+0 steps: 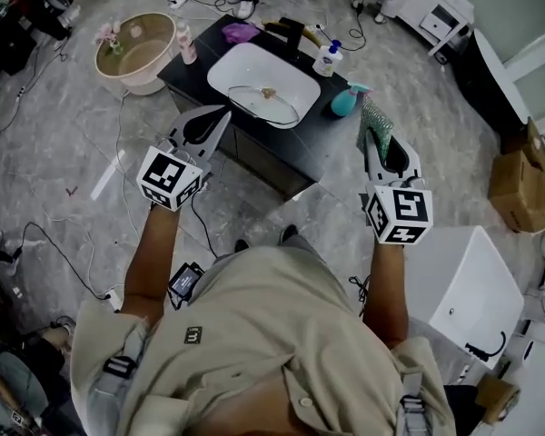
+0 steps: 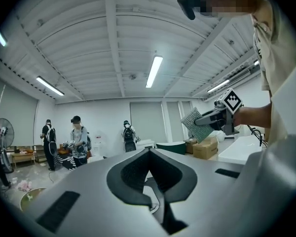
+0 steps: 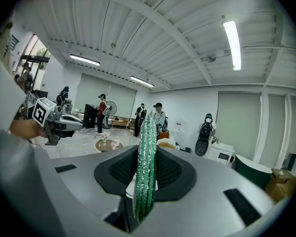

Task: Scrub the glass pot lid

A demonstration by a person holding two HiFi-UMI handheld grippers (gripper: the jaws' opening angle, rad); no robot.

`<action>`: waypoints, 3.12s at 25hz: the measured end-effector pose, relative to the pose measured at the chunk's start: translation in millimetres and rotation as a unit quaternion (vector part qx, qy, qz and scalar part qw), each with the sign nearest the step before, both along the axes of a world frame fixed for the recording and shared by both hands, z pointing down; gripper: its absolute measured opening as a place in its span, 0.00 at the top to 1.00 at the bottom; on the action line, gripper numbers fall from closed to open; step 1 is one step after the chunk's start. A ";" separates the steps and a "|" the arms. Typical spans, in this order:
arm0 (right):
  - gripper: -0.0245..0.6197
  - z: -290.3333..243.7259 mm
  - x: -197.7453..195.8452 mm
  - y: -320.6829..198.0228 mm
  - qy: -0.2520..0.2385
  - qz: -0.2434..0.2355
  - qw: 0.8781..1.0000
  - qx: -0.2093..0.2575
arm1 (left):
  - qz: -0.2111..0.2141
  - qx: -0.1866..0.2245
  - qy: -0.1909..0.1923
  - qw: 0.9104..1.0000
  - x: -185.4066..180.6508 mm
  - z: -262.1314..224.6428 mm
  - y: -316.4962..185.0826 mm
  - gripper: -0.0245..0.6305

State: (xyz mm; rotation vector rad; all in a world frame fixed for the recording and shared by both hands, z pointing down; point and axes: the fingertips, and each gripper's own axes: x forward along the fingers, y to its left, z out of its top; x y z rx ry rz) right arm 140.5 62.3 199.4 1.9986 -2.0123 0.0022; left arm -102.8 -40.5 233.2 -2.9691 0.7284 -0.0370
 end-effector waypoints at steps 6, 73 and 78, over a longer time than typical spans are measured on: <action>0.83 15.8 -11.1 -69.2 -0.023 -0.052 0.998 0.005 | -0.059 0.004 -0.020 0.998 -39.3 8.0 -20.1 0.94; 0.83 529.6 -21.2 -325.1 0.079 -0.261 0.831 -0.485 | -0.099 -0.232 -0.090 0.963 41.8 262.7 -311.5 0.94; 0.83 519.4 -41.9 -330.8 0.082 -0.296 0.827 -0.470 | -0.109 -0.240 -0.088 0.961 29.9 267.6 -312.9 0.94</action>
